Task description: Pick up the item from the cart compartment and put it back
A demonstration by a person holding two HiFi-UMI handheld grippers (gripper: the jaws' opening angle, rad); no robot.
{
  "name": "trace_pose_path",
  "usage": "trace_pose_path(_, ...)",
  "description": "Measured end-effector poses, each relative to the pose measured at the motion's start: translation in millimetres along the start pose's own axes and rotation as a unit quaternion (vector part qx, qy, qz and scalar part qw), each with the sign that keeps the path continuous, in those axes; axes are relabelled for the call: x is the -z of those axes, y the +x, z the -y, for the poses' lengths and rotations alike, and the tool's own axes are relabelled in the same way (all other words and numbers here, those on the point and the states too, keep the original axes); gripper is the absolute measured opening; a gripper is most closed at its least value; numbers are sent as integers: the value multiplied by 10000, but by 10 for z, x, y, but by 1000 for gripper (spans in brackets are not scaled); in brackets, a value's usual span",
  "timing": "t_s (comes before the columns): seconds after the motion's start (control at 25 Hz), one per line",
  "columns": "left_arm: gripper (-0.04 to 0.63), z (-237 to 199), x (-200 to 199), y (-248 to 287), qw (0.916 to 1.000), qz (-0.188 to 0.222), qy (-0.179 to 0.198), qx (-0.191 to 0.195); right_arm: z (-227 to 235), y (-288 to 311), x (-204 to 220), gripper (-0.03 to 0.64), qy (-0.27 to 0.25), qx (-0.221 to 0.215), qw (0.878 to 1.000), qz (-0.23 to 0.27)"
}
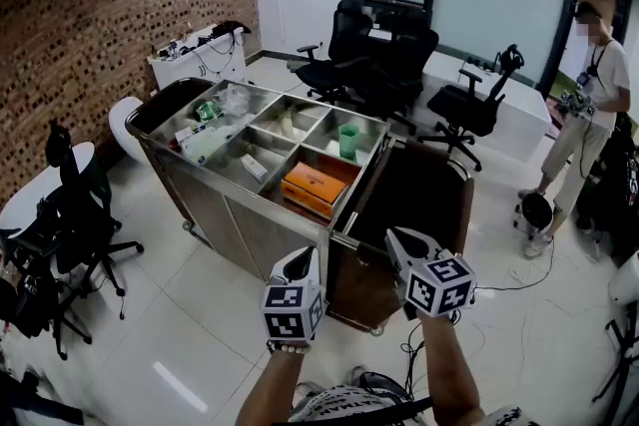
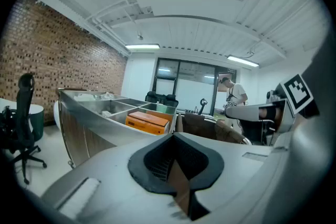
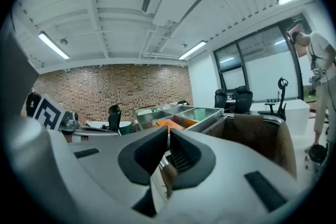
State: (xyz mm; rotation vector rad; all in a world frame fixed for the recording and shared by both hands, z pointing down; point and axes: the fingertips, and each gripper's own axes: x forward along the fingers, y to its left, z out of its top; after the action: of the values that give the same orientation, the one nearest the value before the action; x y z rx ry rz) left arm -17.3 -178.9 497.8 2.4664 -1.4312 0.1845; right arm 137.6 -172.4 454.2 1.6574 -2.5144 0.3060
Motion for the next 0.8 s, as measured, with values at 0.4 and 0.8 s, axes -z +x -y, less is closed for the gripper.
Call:
trace_pose_path(0.4, 2, -21, -326, 59, 9998, 119, 39, 157, 180, 167, -828, 28, -561, 323, 9977, 209)
trace_pose_path(0.8, 2, 16, -858, 483, 9994, 313, 76, 86, 489, 712, -1612, 196, -1115, 46, 9936, -159)
